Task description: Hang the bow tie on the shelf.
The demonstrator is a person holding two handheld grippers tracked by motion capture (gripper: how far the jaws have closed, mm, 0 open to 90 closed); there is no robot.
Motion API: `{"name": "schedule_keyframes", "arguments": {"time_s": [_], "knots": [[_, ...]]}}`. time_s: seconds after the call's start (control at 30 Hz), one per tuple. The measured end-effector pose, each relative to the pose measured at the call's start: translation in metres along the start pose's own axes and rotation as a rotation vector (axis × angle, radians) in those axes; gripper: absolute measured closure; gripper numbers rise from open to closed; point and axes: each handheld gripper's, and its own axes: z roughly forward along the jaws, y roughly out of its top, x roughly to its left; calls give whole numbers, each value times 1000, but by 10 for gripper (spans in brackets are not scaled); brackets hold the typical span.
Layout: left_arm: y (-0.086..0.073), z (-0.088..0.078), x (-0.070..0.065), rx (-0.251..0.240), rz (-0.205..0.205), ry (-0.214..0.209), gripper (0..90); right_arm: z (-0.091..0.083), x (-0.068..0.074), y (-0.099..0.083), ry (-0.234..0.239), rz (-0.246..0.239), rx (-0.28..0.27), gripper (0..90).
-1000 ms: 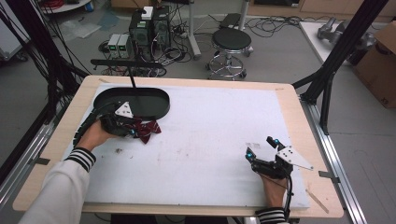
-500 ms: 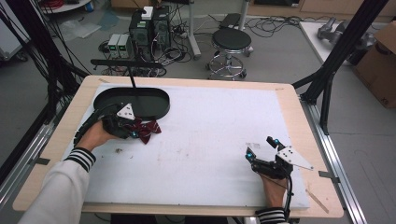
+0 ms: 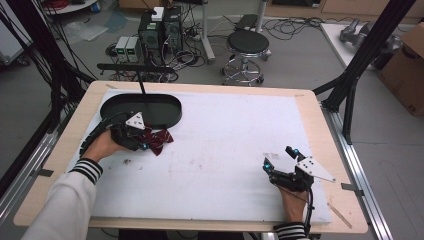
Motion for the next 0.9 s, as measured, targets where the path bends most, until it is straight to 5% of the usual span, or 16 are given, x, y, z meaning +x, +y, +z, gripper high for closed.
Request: {"name": "schedule_keyframes", "arguments": {"time_s": [0.5, 0.57, 0.9], "knots": [[-1, 5, -1, 18, -28, -16, 465, 0, 0, 0, -1, 0, 0, 63], [-3, 9, 1, 23, -76, -30, 474, 0, 0, 0, -1, 1, -1, 63], [-6, 10, 6, 7, -172, -71, 614, 0, 0, 0, -1, 2, 0, 63]]}}
